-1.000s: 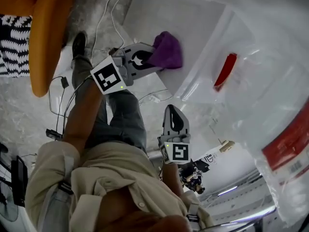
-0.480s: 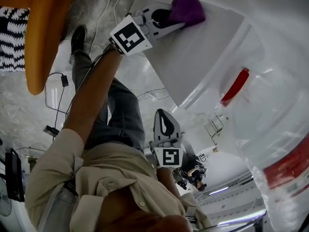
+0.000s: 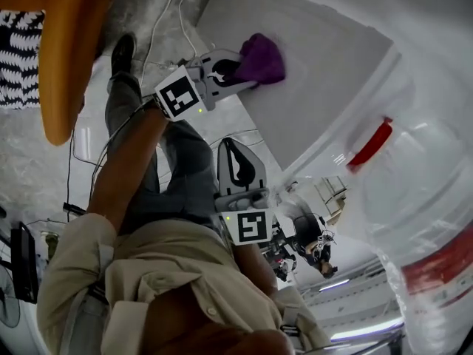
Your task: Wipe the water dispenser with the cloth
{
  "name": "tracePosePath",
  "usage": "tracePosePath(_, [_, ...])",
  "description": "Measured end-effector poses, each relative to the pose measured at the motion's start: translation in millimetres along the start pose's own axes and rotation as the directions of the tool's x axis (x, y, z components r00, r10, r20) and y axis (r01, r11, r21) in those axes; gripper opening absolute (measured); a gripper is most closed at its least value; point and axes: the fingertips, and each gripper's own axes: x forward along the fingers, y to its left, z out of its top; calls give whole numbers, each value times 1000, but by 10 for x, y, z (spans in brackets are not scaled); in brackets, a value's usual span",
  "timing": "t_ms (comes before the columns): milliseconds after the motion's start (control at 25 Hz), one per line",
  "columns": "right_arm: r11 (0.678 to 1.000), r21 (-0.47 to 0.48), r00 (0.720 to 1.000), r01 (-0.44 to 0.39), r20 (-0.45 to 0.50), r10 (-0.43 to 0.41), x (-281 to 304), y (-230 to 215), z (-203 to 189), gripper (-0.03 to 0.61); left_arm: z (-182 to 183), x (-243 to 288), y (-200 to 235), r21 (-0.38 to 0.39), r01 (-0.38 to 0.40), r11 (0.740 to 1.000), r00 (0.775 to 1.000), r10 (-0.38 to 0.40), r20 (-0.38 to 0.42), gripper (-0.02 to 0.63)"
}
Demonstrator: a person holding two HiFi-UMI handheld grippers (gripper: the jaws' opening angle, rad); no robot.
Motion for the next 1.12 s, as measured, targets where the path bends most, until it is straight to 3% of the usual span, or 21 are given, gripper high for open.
tracePosePath(120, [991,132,1000,21,4,-22,245,-66,-57,26,-230,-61,-58,6,10,1000,994,-9,-107,67])
tracePosePath(200, [987,152,999,48,10,-50,341,-164,-60,26,-274,-8,13,22,-5,1000,992,7,-129,67])
tracePosePath(480, [989,133,998,68,-16,-67,399,-216,-35,26,-55,369,748,15,-164,986,986,164,-25,67])
tracePosePath(600, [990,131,998,59,-22,-57,415,-183,-56,26,-23,433,875,-16,-175,984,985,175,1,67])
tracePosePath(720, [991,124,999,46,-26,-43,425,-164,-61,26,-67,392,775,-39,-135,990,991,135,-10,67])
tracePosePath(840, [991,126,999,34,-36,-30,422,-151,-70,26,-290,227,409,-100,-78,992,995,72,-69,67])
tracePosePath(1000, [995,103,999,16,-50,-11,445,-131,-78,26,-626,-25,45,-218,-101,971,990,78,-114,67])
tracePosePath(1120, [995,98,997,17,-74,-10,445,-126,-157,26,-666,-8,97,-195,-97,976,988,70,-140,67])
